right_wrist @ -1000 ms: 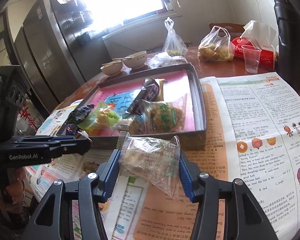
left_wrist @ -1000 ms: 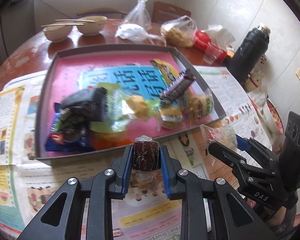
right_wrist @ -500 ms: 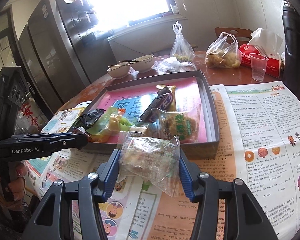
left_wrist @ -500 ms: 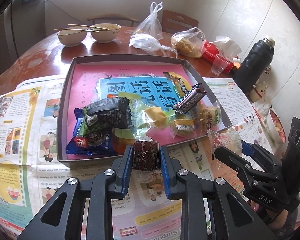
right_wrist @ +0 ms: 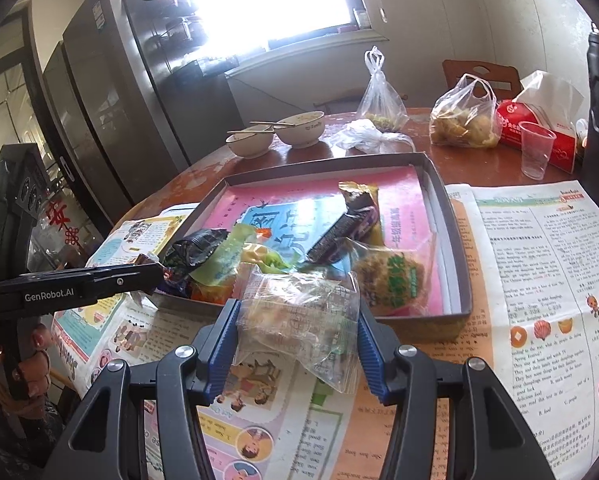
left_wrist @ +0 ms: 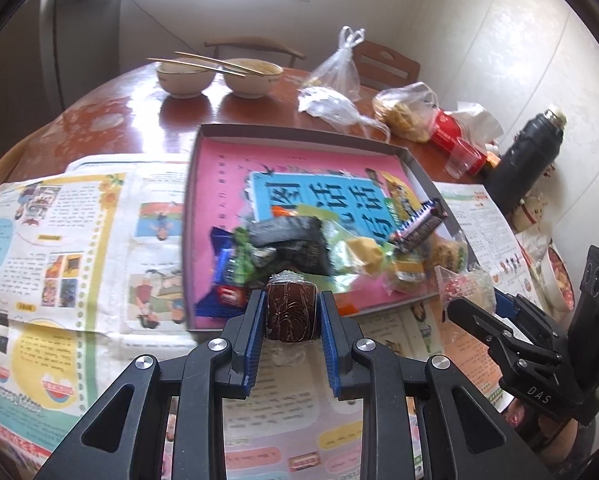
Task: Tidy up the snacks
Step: 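Carry the clear pastry bag over the tray with the right gripper while the left carries the brown cake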
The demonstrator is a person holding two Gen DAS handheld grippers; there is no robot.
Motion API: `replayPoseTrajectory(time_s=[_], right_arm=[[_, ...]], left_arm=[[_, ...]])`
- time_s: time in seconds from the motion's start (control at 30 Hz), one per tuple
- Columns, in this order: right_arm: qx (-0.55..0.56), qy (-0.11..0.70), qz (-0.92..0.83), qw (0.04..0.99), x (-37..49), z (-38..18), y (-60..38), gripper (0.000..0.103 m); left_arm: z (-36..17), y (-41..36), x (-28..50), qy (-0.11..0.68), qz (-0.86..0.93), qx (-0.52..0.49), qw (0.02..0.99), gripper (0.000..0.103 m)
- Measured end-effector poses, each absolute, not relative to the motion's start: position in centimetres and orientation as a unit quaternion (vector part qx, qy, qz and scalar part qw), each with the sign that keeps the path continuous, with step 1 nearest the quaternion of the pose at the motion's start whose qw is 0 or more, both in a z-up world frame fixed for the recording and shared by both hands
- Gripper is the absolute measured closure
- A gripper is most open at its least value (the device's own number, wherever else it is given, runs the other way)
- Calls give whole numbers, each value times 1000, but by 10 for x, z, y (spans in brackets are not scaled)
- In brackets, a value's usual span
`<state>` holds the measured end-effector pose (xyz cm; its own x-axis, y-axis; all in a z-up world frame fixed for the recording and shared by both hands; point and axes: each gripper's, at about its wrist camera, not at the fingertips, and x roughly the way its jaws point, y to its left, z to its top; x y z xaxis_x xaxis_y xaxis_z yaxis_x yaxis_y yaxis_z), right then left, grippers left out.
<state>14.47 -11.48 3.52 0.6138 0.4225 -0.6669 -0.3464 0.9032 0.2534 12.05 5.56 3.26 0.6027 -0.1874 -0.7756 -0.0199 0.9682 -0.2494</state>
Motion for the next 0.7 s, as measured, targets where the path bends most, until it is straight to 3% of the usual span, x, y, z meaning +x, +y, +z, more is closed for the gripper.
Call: replayPoseTrajectory(time_s=[0.7], right_arm=[[39,383,212,898,168,42,-95,48]], left_arm=[[24,59,137,448,-52,-117,885,76]])
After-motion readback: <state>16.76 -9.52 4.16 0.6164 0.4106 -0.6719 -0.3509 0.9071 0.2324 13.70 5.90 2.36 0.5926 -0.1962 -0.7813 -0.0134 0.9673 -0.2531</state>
